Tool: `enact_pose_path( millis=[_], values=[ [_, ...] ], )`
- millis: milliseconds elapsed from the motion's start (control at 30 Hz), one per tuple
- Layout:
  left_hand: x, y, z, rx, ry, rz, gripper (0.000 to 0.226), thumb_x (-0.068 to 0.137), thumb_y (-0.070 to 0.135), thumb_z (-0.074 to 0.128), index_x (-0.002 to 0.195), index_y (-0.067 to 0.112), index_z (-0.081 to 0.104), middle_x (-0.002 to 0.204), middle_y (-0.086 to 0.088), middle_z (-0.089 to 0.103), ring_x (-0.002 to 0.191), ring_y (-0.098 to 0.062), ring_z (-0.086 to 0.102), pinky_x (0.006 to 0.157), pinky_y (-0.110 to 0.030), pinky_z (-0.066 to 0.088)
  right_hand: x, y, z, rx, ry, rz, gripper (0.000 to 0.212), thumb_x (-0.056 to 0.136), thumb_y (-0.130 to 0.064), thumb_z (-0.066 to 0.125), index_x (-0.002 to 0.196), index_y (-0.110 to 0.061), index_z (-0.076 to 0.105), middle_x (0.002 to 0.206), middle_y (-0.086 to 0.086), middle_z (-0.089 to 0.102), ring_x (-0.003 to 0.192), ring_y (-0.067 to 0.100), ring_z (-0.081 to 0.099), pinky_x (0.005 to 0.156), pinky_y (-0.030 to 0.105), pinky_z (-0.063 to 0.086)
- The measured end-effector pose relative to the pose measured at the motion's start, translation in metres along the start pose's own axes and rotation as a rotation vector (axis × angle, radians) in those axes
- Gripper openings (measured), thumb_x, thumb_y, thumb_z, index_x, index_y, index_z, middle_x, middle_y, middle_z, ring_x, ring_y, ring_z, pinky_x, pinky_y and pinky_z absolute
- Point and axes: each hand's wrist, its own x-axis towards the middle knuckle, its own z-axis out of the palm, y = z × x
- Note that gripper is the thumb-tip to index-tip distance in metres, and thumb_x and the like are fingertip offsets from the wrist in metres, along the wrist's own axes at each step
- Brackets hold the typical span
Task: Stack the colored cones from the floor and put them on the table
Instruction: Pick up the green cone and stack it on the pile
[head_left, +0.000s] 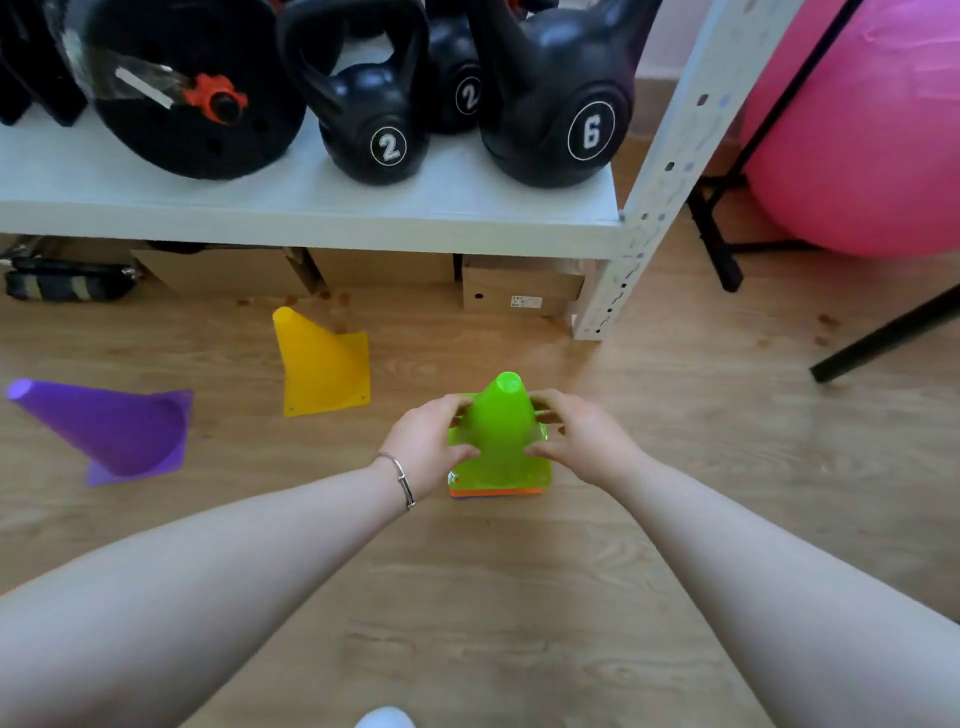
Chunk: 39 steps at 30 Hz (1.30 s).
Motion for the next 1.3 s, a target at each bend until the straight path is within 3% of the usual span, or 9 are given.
enact_pose_path(
  millis=[233, 700, 933, 1033, 1167, 1300],
  values=[
    [0.006, -0.02, 0.028, 0.041, -0.044, -0.036, 0.061, 0.071, 0.024, 0.079, 0.125, 0.017, 0.052, 0.124, -0.006, 0.064, 0.115, -0.023, 0.06, 0.099, -0.036, 0.047, 0.004, 0.022, 0.034, 0.012, 0.009, 0.068, 0.068, 0.07, -0.022, 0.081, 0.131, -0.022, 0.051, 0.126, 0.005, 0.063, 0.115, 0.021, 0.06, 0.097, 0.039, 0.049],
    [0.013, -0.034, 0.037, 0.074, -0.093, -0.046, 0.062, 0.074, 0.029, 0.077, 0.128, 0.016, 0.049, 0.129, -0.006, 0.061, 0.118, -0.024, 0.057, 0.099, -0.039, 0.047, 0.004, 0.026, 0.049, 0.017, 0.014, 0.129, 0.072, 0.071, -0.025, 0.081, 0.133, -0.022, 0.045, 0.129, 0.007, 0.06, 0.118, 0.022, 0.058, 0.098, 0.034, 0.047],
    [0.01, -0.022, 0.03, 0.334, -0.166, -0.037, 0.063, 0.082, 0.034, 0.067, 0.135, 0.017, 0.036, 0.129, -0.011, 0.052, 0.112, -0.034, 0.057, 0.085, -0.042, 0.049, 0.004, 0.011, 0.039, -0.27, -0.071, 0.106, 0.068, 0.079, -0.025, 0.073, 0.137, -0.017, 0.038, 0.127, 0.013, 0.055, 0.112, 0.035, 0.056, 0.085, 0.037, 0.045],
    [0.002, -0.018, 0.024, 0.516, -0.088, 0.011, 0.063, 0.082, 0.039, 0.064, 0.134, 0.017, 0.036, 0.126, -0.009, 0.052, 0.112, -0.033, 0.055, 0.086, -0.042, 0.046, 0.001, 0.007, 0.033, -0.495, -0.042, 0.095, 0.058, 0.084, -0.028, 0.067, 0.133, -0.014, 0.039, 0.125, 0.012, 0.055, 0.106, 0.037, 0.058, 0.082, 0.041, 0.047],
    [-0.011, -0.018, 0.012, 0.695, 0.077, 0.03, 0.07, 0.075, 0.045, 0.068, 0.132, 0.015, 0.041, 0.13, -0.009, 0.054, 0.128, -0.031, 0.046, 0.103, -0.045, 0.039, -0.005, -0.001, 0.015, -0.66, 0.16, 0.107, 0.024, 0.088, -0.025, 0.054, 0.108, -0.012, 0.051, 0.11, 0.01, 0.062, 0.102, 0.034, 0.058, 0.081, 0.04, 0.043],
    [-0.019, -0.007, -0.016, 0.704, 0.195, -0.018, 0.066, 0.077, 0.049, 0.065, 0.13, 0.016, 0.043, 0.132, -0.008, 0.053, 0.129, -0.029, 0.045, 0.101, -0.047, 0.039, -0.01, -0.012, -0.008, -0.65, 0.256, 0.111, 0.031, 0.087, -0.04, 0.052, 0.104, -0.014, 0.054, 0.108, 0.01, 0.062, 0.103, 0.034, 0.058, 0.082, 0.04, 0.041]
  ],
)
